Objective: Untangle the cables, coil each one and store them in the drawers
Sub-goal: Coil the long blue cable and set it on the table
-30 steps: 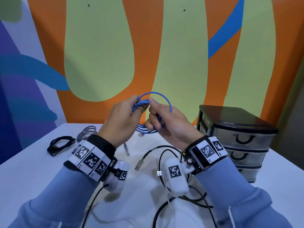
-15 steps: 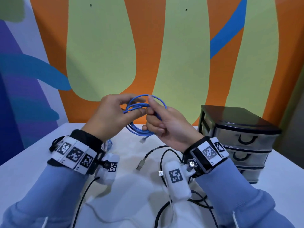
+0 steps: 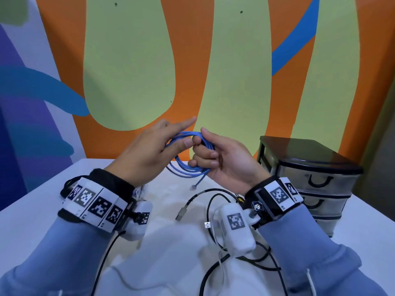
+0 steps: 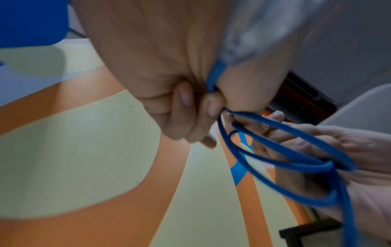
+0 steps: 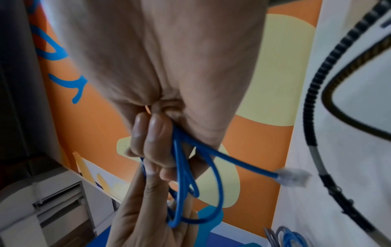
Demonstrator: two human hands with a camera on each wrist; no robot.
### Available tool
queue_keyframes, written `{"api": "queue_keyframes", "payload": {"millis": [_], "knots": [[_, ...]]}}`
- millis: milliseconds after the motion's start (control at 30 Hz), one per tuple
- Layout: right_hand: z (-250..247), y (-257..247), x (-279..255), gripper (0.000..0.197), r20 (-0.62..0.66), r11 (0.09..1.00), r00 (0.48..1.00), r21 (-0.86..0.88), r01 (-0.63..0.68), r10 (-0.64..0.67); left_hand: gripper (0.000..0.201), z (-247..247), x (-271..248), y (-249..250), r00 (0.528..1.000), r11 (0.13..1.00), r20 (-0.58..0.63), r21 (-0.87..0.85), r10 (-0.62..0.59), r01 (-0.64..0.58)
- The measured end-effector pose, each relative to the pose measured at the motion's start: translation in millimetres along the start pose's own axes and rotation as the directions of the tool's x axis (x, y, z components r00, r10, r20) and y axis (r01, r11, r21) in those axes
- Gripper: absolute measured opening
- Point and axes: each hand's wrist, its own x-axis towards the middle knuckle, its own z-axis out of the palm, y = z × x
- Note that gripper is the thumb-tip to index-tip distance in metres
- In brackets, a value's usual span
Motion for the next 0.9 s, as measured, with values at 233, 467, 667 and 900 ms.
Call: {"api": "queue_keyframes", "payload": {"millis": [233, 467, 667, 900], "knots": [[7.4, 3.2, 1.1, 0.029, 0.012, 0.979, 1.000, 0.202, 0.013, -0.015, 0.039, 0.6, 3.5, 3.4, 0.965, 0.898, -0.220, -0.439, -0.140, 0.030], [7.9, 6.3, 5.2, 0.041, -0.106, 0.990, 0.994, 0.130, 0.054, -0.041, 0.016, -3.1, 4.5, 0.5, 0.941, 0.649, -0.143, -0.755, -0.305, 0.095], [9.5, 6.1, 2.3, 0.048, -0.034, 0.999, 0.999, 0.037, -0.021, 0.022, 0.015, -5.7, 0.3, 12.1, 0.973, 0.705, -0.071, -0.701, -0.222, 0.109], [0.2, 4.7, 3.1, 0.033, -0.007, 0.998, 0.999, 0.041, 0.043, -0.043, 0.036, -12.6, -1.3, 13.7, 0.982, 0.742, -0.050, -0.663, -0.180, 0.102]]}}
